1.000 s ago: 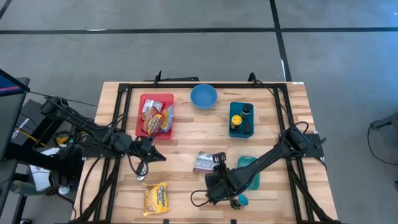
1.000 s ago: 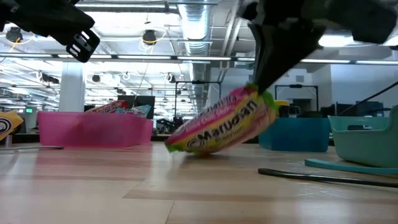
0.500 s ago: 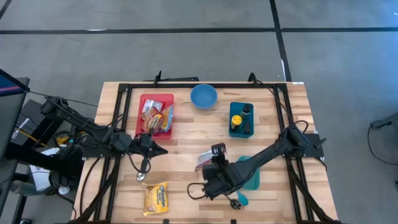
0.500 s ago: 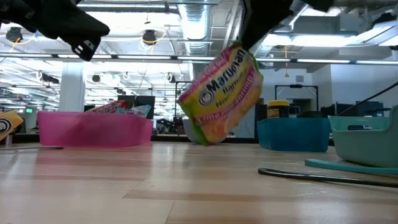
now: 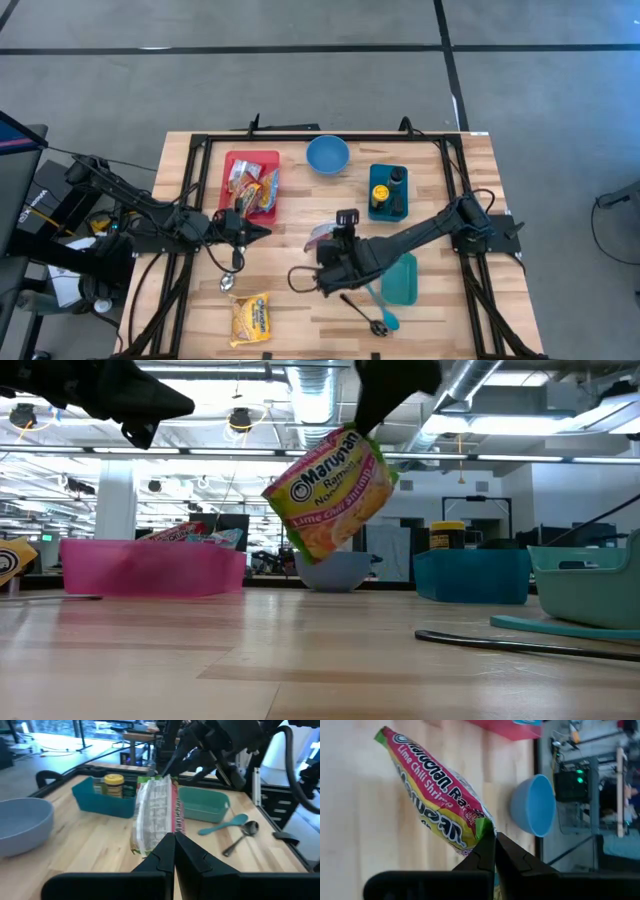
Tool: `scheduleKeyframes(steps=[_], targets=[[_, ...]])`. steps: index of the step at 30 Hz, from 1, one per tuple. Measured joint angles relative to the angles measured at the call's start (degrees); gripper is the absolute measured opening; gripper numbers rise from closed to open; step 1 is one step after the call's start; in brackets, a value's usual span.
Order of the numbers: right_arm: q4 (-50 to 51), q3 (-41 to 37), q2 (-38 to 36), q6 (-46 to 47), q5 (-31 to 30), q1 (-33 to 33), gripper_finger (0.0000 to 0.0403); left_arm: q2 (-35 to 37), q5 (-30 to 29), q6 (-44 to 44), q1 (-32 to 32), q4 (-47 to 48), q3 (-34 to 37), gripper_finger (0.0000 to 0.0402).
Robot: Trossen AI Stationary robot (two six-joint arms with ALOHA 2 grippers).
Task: Pick & Place Food Item
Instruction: Put the green noodle pack into the red bin
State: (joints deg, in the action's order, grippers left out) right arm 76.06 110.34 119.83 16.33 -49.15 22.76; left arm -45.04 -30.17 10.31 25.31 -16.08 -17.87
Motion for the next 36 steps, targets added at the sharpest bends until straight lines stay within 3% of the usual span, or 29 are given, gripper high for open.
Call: scheduleKeyframes(steps=[9,15,24,36], targets=[[-0.89,0.00,0.00,3.21,-1.39,-3.14,0.0000,-0.02,-0.81,0.00,0.01,0.00,0.00,0.0000],[-2.86,0.00,0.00,1.46,4.84,-3.63,0.0000,-0.01,-0.79,0.02,0.01,0.00,0.00,0.0000],[-10.73,0.00,0.00,-7.99,19.70,-4.77,0.0000,-0.01,-0.74,0.02,0.00,0.00,0.00,0.0000],[-21.64,0.00,0.00,-12.65,24.74,-9.83,0.0000,-0.02,-0.70,0.02,-0.01,0.12,0.00,0.0000]])
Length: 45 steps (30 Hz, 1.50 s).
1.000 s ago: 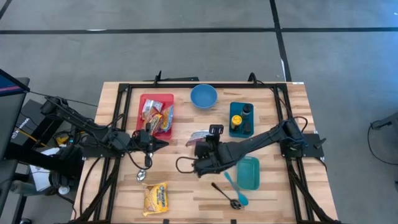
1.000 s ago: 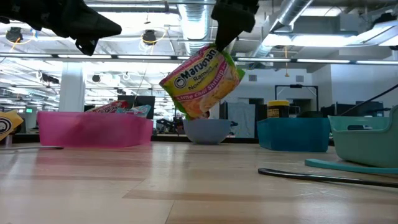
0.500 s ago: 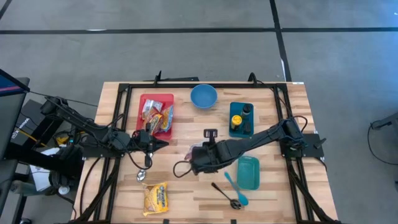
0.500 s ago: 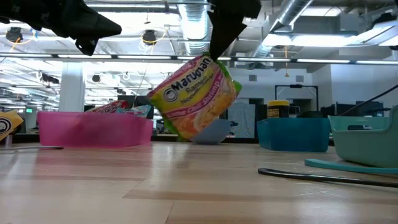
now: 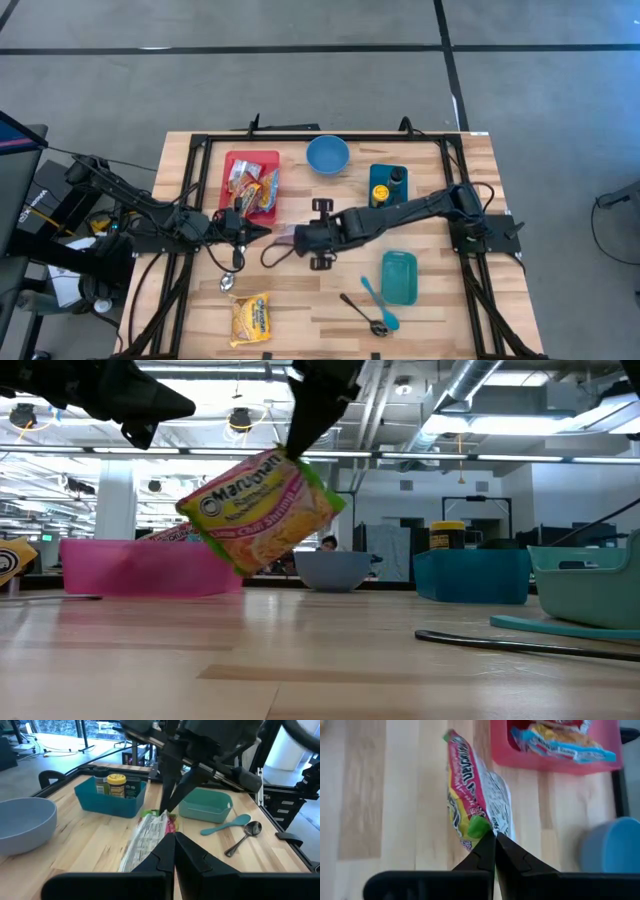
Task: Pick & Place Food Item
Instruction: Put the green noodle pack into the red bin
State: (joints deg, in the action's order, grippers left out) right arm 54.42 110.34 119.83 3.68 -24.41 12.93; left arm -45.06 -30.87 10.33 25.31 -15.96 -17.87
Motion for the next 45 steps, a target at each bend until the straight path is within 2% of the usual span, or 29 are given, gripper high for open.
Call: scheduleKeyframes(steps=[14,20,27,35,45], targets=[[-8.19,0.00,0.02,-2.79,14.06,-3.85,0.0000,0.02,0.15,0.00,0.01,2.26,0.02,0.0000],[-10.91,-0.53,0.00,-1.77,14.07,-2.03,0.0000,0.02,0.10,0.00,0.01,2.26,0.02,0.0000],[-18.31,-7.13,0.04,-1.54,14.06,0.22,0.0000,0.02,-0.02,0.00,0.01,2.24,0.02,0.0000],[-20.88,-11.27,0.07,0.44,13.80,0.96,0.0000,0.00,-0.02,0.00,0.01,2.24,0.02,0.0000],[-20.63,-11.25,0.04,0.97,8.36,3.45,0.0000,0.00,0.00,0.00,0.01,2.24,0.02,0.0000]])
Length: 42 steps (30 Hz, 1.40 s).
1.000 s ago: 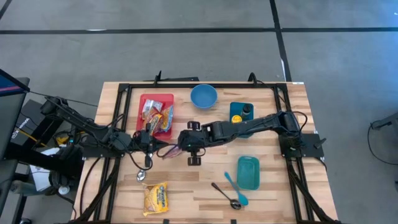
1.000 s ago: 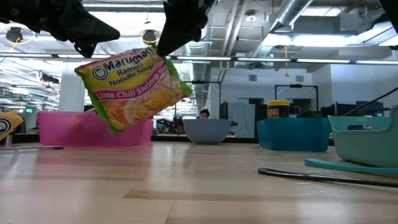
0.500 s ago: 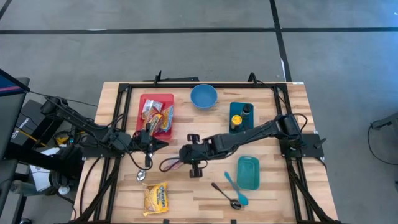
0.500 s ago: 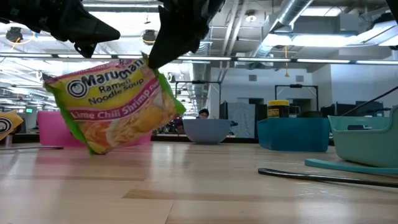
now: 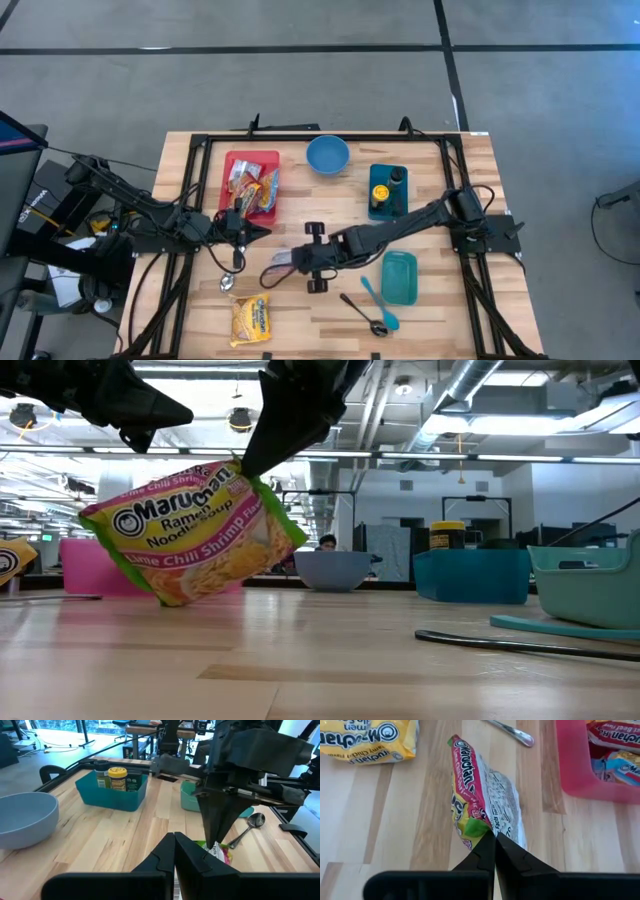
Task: Pick & Place Food Item
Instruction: Put the green noodle pack into the red bin
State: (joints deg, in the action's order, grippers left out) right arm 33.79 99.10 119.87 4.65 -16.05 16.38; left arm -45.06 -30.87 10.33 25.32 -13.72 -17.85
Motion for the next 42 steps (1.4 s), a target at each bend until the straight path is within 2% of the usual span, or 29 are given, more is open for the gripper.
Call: scheduleKeyframes(steps=[4,9,13,17,20,24,36,42], targets=[[0.03,0.01,0.00,0.78,-2.55,1.10,0.0000,0.02,0.00,0.00,0.00,0.00,0.00,0.0000],[-0.20,0.00,0.00,1.39,-8.99,3.66,0.0000,0.02,0.00,0.00,0.00,0.00,0.00,0.0000],[-2.66,0.00,0.02,1.41,-11.11,4.70,0.0000,0.00,0.00,0.00,0.00,-0.02,0.00,0.0000],[-7.12,-0.99,0.33,1.42,-11.75,4.21,0.0000,0.02,0.02,0.00,0.00,-0.04,0.00,0.0000],[-14.00,-4.80,0.33,1.41,-10.74,3.20,0.0000,0.02,0.02,0.00,0.00,-0.13,0.00,0.0000],[-18.27,-8.41,0.24,0.72,-10.09,1.92,0.0000,0.02,0.02,0.00,-0.02,-0.17,0.00,0.0000],[-20.56,-13.71,-0.05,2.32,-9.69,-0.69,0.0000,0.01,0.02,0.00,0.00,-0.20,0.00,0.0000],[-20.79,-19.68,-6.14,4.51,-10.82,-0.55,0.0000,0.01,0.02,0.00,-0.02,-0.20,0.00,0.0000]])
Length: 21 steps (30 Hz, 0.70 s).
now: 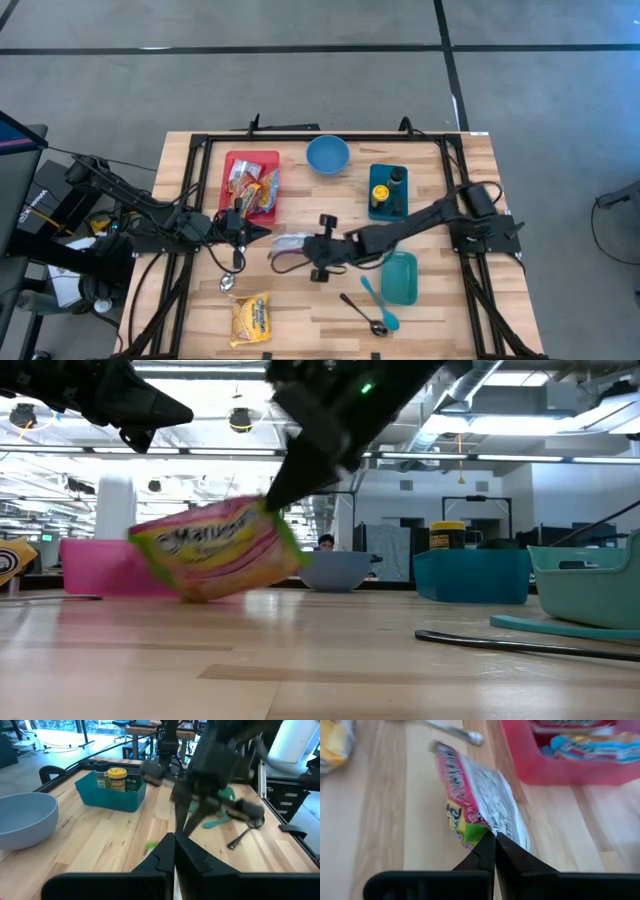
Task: Pick & Place Food Item
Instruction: Put the green noodle pack into the red bin
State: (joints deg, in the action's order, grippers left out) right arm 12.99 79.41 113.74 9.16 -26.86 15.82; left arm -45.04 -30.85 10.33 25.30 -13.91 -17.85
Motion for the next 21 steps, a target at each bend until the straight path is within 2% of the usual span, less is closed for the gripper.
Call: scheduleKeyframes(steps=[3,11,16,21], targets=[[-0.47,-4.76,-5.48,1.27,-0.36,0.34,0.0000,-0.01,0.02,0.00,0.02,-0.22,0.00,0.0000],[-9.30,-17.74,-17.59,5.86,-0.10,-0.23,0.0000,-0.01,0.00,0.00,0.02,-0.35,0.00,0.0000],[-9.07,-19.19,-21.16,7.38,-0.21,-0.65,0.0000,-1.07,-3.01,-0.16,-0.34,-0.46,0.00,0.0000],[-9.39,-19.14,-23.40,7.40,-0.18,-1.15,0.0000,-5.41,-3.58,-1.42,-2.75,-3.49,0.00,0.0000]])
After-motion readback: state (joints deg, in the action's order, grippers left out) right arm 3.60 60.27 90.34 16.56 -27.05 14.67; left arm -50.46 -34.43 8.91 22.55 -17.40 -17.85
